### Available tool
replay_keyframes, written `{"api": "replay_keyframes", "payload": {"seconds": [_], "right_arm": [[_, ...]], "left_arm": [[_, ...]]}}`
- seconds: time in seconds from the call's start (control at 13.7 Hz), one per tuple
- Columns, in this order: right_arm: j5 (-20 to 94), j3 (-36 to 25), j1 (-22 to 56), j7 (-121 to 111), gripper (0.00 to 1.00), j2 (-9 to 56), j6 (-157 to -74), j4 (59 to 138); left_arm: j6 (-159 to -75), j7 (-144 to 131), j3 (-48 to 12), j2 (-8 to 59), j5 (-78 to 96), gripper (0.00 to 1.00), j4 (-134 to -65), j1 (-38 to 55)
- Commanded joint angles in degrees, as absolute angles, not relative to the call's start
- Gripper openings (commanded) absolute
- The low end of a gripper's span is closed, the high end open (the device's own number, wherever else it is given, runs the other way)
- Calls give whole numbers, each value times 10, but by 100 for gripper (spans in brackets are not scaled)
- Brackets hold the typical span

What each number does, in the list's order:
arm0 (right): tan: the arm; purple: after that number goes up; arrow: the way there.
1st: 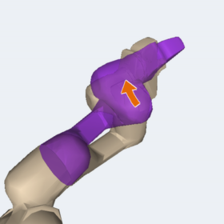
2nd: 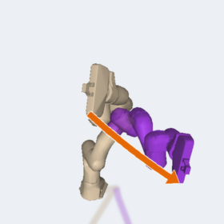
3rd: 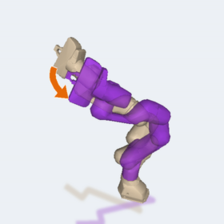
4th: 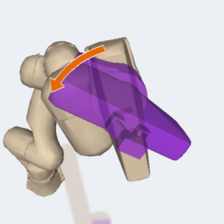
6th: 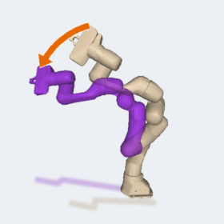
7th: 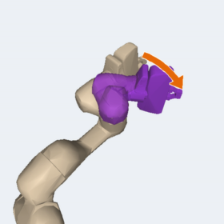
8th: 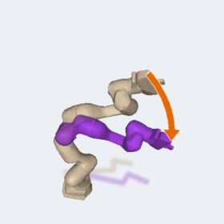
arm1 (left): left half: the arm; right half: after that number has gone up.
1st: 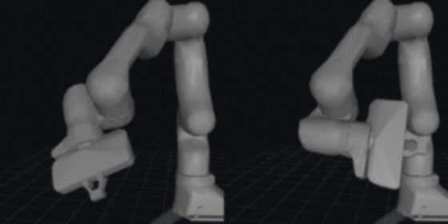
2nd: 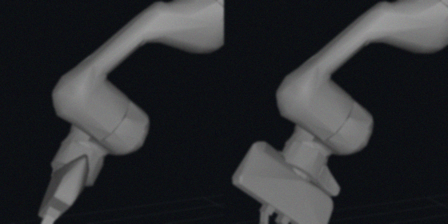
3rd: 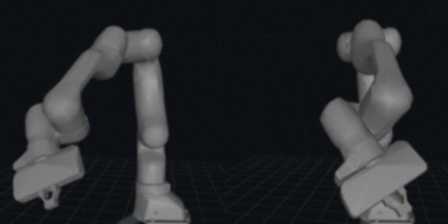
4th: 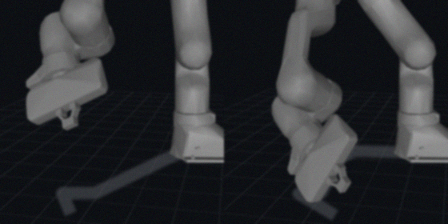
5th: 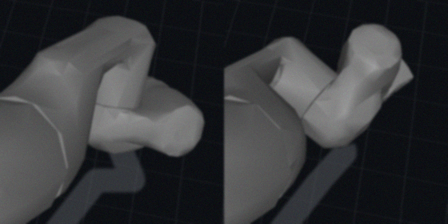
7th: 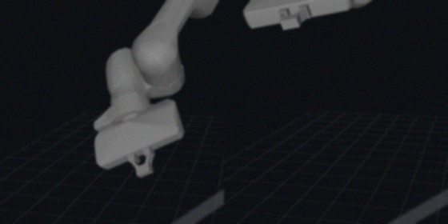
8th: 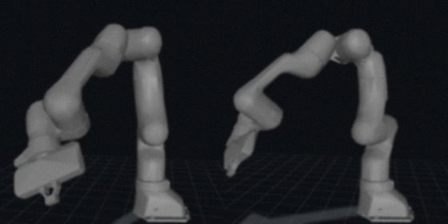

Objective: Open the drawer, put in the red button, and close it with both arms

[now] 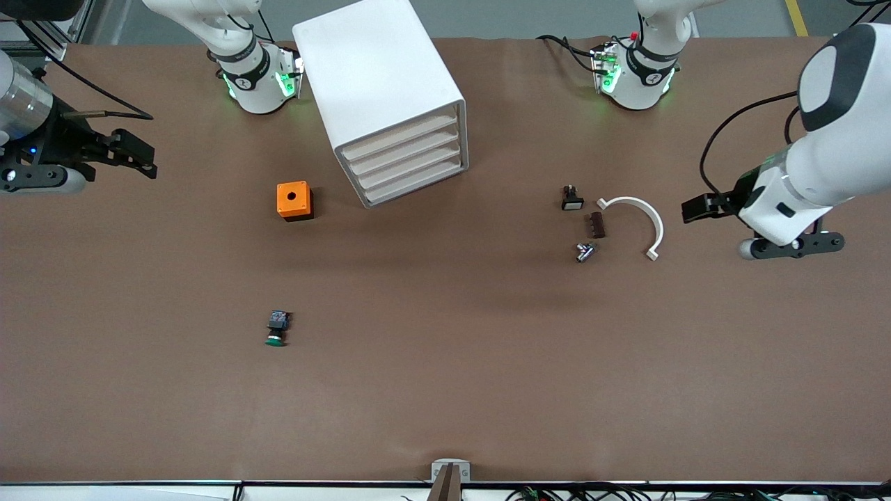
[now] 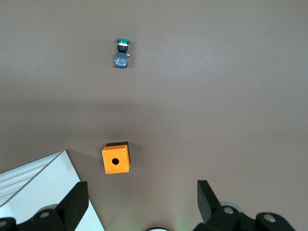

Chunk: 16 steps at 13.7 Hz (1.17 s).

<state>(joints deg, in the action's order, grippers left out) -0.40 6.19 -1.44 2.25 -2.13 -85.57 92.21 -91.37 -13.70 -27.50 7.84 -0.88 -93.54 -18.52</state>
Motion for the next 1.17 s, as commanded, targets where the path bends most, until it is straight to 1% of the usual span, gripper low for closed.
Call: {"api": "replay_keyframes", "payload": {"seconds": [0.0,0.51,0.66,0.73,0.95,1.02,1.09], "right_arm": [[3,61,-12,33,100,-40,-863,942],[11,61,-12,33,100,-40,-878,962],[11,61,-13,33,100,-40,-876,963],[11,61,-13,33,100,-40,-876,964],[11,61,-13,34,100,-40,-875,965],[11,60,-14,34,100,-40,-876,965],[13,60,-15,36,100,-40,-877,965]], "left_arm": [[-927,-119,-280,37,-16,99,-970,-201],[-943,-86,-276,-3,-7,99,-1007,-215],[-947,-82,-258,-11,-6,99,-1012,-207],[-947,-79,-247,-12,-6,99,-1015,-193],[-950,-69,-181,-13,-6,99,-1017,-136],[-951,-69,-156,-13,-6,99,-1018,-109],[-952,-67,-117,-13,-5,99,-1020,-72]]}}
